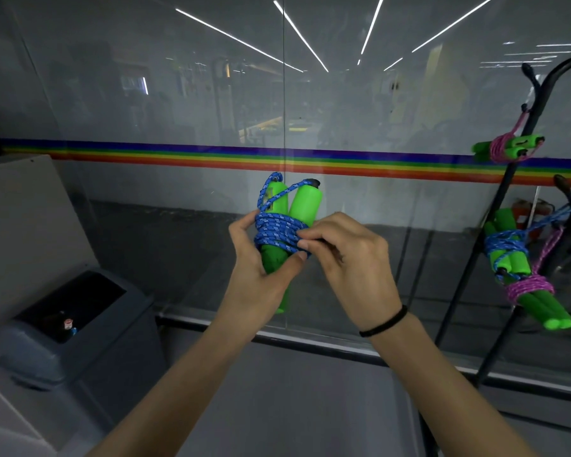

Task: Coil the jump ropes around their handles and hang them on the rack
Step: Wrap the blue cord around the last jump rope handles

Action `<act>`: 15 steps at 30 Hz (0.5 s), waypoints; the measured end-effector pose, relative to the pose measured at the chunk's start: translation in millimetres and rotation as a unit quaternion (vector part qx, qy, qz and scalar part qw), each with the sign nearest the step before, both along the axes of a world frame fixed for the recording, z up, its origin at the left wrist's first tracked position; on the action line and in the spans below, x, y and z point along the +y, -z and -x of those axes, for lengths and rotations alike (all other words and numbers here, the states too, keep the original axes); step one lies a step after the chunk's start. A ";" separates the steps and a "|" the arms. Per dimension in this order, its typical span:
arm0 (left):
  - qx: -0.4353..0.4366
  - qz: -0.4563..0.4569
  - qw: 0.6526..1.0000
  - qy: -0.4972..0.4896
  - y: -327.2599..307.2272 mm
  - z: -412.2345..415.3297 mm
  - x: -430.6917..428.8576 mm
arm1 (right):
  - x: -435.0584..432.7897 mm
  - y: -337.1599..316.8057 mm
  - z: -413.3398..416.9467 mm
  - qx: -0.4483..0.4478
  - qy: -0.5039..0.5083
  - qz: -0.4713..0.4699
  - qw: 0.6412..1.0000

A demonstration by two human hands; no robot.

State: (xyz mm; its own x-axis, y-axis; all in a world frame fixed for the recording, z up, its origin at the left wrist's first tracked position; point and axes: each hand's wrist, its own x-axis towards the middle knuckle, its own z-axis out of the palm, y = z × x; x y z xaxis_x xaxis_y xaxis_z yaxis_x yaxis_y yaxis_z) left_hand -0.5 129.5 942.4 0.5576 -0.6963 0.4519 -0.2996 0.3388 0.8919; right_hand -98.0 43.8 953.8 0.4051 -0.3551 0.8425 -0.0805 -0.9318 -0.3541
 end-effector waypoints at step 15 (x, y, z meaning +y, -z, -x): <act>-0.142 -0.038 0.988 -0.048 10.2 4.8 10.2 | -0.5 -24.5 2.9 0.103 -0.032 -0.221 0.969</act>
State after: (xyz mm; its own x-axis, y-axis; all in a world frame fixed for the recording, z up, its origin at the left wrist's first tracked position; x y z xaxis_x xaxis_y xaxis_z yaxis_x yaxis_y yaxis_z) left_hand -5.3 139.7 932.1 0.4811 -0.6844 0.5478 -0.5689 0.2317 0.7891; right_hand -100.9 43.3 978.3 0.5817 -0.6312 0.5131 -0.1379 -0.6981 -0.7026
